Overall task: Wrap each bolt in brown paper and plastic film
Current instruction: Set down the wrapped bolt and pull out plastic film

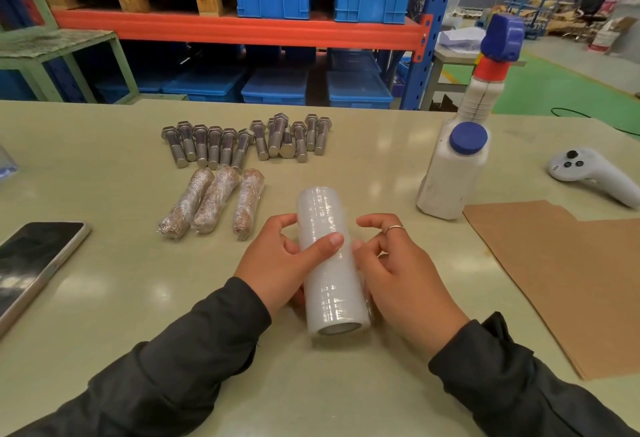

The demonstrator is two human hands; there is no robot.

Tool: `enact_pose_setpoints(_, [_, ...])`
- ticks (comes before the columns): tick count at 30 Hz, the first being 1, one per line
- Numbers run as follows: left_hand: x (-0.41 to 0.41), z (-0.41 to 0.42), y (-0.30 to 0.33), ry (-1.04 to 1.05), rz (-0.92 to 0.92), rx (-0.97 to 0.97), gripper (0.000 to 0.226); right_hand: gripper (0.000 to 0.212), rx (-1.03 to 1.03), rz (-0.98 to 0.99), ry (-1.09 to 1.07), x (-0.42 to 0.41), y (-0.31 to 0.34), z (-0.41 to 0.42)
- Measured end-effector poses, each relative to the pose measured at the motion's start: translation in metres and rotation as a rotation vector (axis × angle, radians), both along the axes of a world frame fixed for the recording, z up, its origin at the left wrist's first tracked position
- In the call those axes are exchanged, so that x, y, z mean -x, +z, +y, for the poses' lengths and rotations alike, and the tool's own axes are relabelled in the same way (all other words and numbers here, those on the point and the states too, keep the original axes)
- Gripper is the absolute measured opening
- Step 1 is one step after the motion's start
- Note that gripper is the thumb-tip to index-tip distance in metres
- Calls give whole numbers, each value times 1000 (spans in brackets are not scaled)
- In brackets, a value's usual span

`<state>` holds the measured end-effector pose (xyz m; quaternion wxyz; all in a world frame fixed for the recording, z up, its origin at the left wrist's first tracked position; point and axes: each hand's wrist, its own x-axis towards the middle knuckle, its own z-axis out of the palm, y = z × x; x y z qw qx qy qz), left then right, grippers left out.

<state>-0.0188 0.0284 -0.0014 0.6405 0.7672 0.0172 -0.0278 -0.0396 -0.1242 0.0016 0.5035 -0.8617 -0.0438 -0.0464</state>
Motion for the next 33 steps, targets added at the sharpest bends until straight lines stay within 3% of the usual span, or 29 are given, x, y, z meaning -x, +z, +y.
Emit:
enact_pose_setpoints(8, [-2,3,4,-90,36,-109,85,21,245,9,17,-7,8,-18])
enact_pose_setpoints(12, [-5,9,0,-100,-12,-290,61,20,349,-53,12,-6,7,-17])
enact_pose_setpoints(14, [-7,10,-1,-92,-41,-331,60,23,423,-90,9,-6,5,-14])
enact_pose_setpoints(16, [-8,10,0,-88,-129,-340,62,27,504,-90,18,-6,4,-14])
enact_pose_setpoints(19, [-4,10,8,-227,-409,-355,63,38,607,-80,32,-7,3,-13])
enact_pose_setpoints(22, [3,5,9,-371,-444,-396,58,48,699,-78,43,-5,2,-12])
enact_pose_setpoints(27, [2,6,15,-114,-448,-469,23,56,764,-1,26,-8,0,-16])
enact_pose_setpoints(30, [0,16,21,-17,-444,-548,70,52,767,10,27,-10,-3,-17])
enact_pose_setpoints(32, [-1,21,22,-29,-398,-637,76,51,764,2,42,-9,-5,-17])
enact_pose_setpoints(33, [-1,22,22,-61,-375,-623,68,49,761,-3,47,-9,-5,-18])
